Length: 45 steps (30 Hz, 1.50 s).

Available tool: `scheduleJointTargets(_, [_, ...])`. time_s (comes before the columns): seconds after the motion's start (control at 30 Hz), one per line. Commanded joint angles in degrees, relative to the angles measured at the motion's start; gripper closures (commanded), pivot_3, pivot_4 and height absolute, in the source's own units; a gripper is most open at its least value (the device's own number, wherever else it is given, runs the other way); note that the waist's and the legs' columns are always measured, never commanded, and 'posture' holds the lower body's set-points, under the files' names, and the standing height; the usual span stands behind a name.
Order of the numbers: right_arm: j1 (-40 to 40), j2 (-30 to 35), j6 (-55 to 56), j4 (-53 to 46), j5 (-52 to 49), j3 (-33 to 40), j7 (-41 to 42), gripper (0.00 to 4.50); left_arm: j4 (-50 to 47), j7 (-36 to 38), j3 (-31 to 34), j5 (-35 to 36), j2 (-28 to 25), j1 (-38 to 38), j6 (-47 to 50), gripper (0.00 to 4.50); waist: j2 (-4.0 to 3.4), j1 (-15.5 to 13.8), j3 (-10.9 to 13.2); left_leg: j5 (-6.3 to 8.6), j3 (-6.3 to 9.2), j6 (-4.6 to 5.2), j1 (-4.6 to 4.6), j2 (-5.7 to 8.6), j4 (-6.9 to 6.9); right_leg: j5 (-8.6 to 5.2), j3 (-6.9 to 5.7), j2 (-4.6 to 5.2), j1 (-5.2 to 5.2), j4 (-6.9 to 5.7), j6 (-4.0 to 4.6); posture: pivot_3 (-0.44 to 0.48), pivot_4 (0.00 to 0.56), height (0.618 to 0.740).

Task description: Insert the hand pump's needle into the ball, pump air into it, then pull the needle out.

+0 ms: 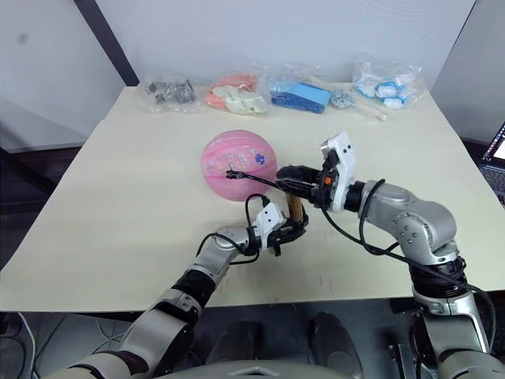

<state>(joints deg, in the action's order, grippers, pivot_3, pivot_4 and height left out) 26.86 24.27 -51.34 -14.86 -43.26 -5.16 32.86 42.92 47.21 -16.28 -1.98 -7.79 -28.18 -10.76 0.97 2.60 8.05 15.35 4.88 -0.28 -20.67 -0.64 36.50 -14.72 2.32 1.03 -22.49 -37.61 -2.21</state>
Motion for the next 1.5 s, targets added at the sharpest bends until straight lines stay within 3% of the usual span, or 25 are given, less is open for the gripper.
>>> scheduleJointTargets(0.03, [-4.4, -0.5, -3.1, 4.2, 2.7, -6.7, 1.9, 2.72, 3.5, 0.2, -1.0, -2.0, -1.5, 2.4, 3.4, 3.44, 0.01, 0.0, 0.0, 0.0, 0.0, 0.0, 0.0, 0.0, 0.0, 0.0, 0.0, 0.0, 0.0, 0.0, 0.0, 0.0, 0.15, 0.74])
scheduleJointTargets(0.2, [-1.2, -0.6, -5.6, 0.4, -0.4, -1.3, 1.2, 2.72, 3.4, 0.2, -1.0, -2.0, -1.6, 2.5, 3.5, 3.44, 0.06, 0.0, -0.1, 0.0, 0.0, 0.0, 0.0, 0.0, 0.0, 0.0, 0.02, 0.0, 0.0, 0.0, 0.0, 0.0, 0.15, 0.74])
scheduleJointTargets(0.57, [18.3, 1.4, -20.2, -5.8, -19.0, 17.2, -8.4, 2.72, 4.9, -0.1, -0.8, -2.1, -0.9, 1.7, 3.1, 3.44, -0.21, -0.4, 0.7, 0.0, 0.06, 0.0, -0.34, 0.04, 0.0, 0.01, -0.03, 0.08, -0.25, 0.02, 0.01, 0.0, 0.15, 0.74])
scheduleJointTargets(0.9, [31.2, 6.3, -25.3, -1.2, -30.6, 22.7, -16.4, 2.72, 5.9, -0.2, -0.7, -2.1, -0.9, 1.3, 2.5, 3.44, -0.24, -0.4, 0.9, -0.01, 0.06, 0.01, -0.49, 0.08, 0.05, 0.03, -0.04, 0.14, -0.36, -0.02, 0.0, 0.0, 0.15, 0.74])
scheduleJointTargets(1.0, [29.8, 7.3, -24.9, -1.3, -31.9, 21.9, -16.6, 2.72, 5.9, -0.2, -0.7, -2.1, -0.9, 1.4, 2.4, 3.44, -0.25, -0.5, 0.9, -0.01, 0.05, 0.01, -0.65, 0.12, 0.06, 0.06, -0.04, 0.19, -0.48, -0.02, 0.05, 0.0, 0.15, 0.74])
scheduleJointTargets(1.27, [13.4, 5.7, -18.0, -4.7, -22.5, 12.7, -11.6, 2.72, 5.3, -0.1, -0.7, -2.0, -1.2, 1.6, 2.6, 3.44, -0.14, -0.3, 0.7, -0.01, 0.05, 0.01, -0.89, 0.15, 0.26, 0.05, -0.09, 0.24, -0.64, -0.11, -0.02, 0.0, 0.15, 0.74])
scheduleJointTargets(1.5, [-0.2, 3.6, -7.6, -1.7, -8.4, -0.6, -4.3, 2.72, 4.1, 0.3, -0.8, -1.9, -1.8, 1.9, 3.2, 3.44, 0.01, 0.0, 0.4, -0.01, -0.04, 0.01, -0.32, 0.0, 0.08, 0.01, 0.04, 0.01, -0.27, -0.08, 0.0, 0.0, 0.15, 0.74])
